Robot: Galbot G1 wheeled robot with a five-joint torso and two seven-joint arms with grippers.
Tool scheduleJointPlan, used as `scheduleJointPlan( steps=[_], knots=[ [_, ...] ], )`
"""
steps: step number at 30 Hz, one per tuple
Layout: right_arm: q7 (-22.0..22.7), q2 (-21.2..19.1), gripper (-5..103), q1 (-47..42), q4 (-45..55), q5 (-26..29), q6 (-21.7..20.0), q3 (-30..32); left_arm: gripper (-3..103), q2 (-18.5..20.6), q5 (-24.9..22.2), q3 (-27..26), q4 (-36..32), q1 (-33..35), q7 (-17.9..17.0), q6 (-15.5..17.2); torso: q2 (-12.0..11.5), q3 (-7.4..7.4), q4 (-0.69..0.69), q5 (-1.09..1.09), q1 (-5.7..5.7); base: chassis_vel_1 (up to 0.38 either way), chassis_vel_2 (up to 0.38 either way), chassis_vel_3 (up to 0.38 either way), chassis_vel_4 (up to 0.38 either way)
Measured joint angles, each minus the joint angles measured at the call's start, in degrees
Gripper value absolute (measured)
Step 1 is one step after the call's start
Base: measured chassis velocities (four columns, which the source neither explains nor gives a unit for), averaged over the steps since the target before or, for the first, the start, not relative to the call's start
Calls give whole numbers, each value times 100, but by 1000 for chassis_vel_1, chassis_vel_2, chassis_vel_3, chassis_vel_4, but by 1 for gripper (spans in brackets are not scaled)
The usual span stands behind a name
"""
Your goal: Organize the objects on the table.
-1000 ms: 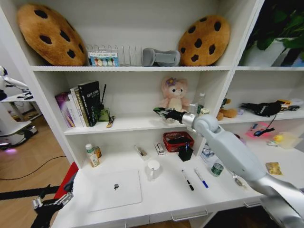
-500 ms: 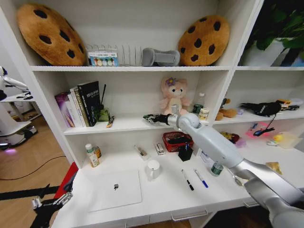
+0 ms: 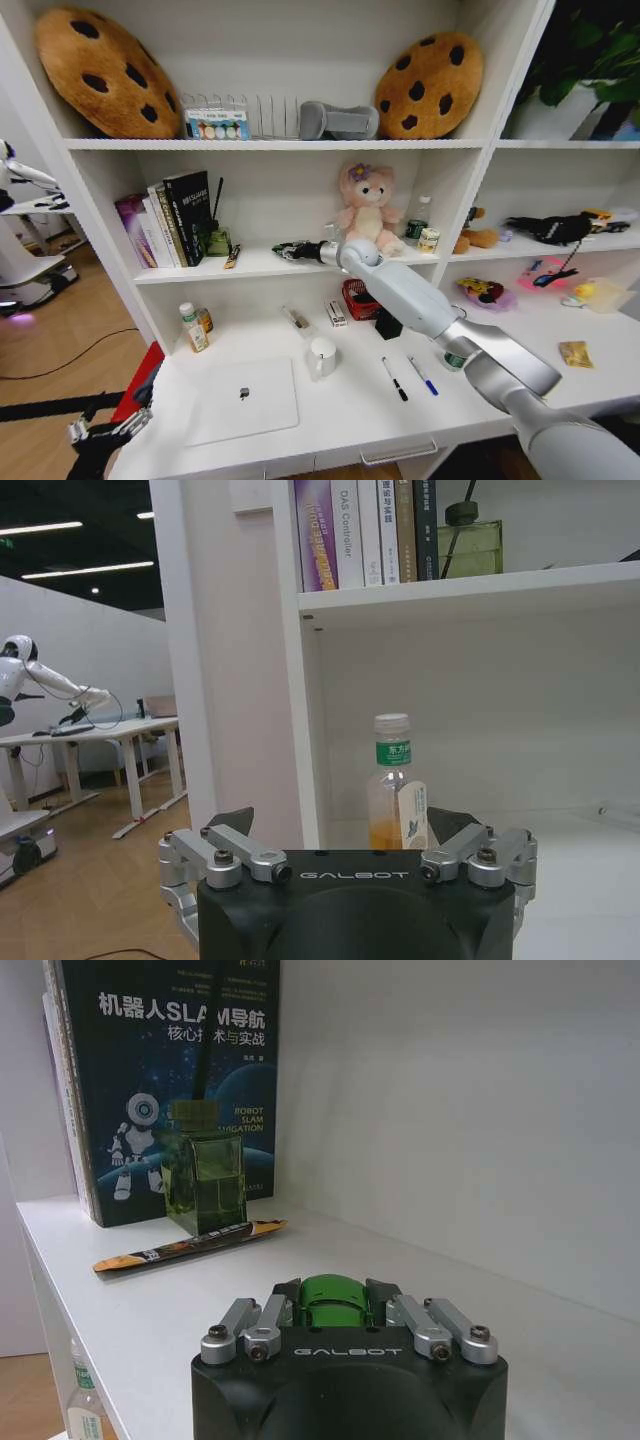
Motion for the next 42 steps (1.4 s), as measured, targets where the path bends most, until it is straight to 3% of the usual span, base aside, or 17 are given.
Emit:
scheduleJointPlan(
  steps=[6,11,17,20,24,27,28,33,42],
  knots=[
    [-44,61,35,15,-109,-54,56,-47,95,37,-36,-13,51,-24,0,3,1,0,1,1,0,0,0,0,0],
    [-139,-58,35,-12,-145,-162,171,-65,98,122,-83,-44,125,-42,3,16,2,-1,4,1,-1,0,0,0,0],
    [124,-127,33,-75,-132,-395,339,-56,97,132,-76,-4,236,-59,51,12,2,-1,3,1,-1,0,0,0,0],
    [207,-197,48,-116,-72,-397,332,31,99,126,-64,25,234,-54,61,19,-1,3,-5,2,1,0,0,0,0],
    [311,-321,60,-160,188,-323,287,183,99,126,-59,25,229,-45,62,20,-2,3,-4,2,3,0,0,0,0],
    [433,-442,76,-197,505,-187,215,352,99,122,-56,23,195,-20,64,21,-1,1,1,1,2,0,0,0,0],
    [433,-442,76,-197,505,-187,215,352,99,122,-56,23,195,-20,64,21,-1,1,1,1,2,0,0,0,0],
    [747,-709,96,-270,1131,144,72,630,99,110,-44,18,108,17,76,21,-1,1,1,1,2,0,0,0,0],
    [1326,-1495,100,-905,2917,816,-231,1437,100,119,-44,-17,-5,71,82,21,0,0,0,1,0,0,0,0,0]
  ],
)
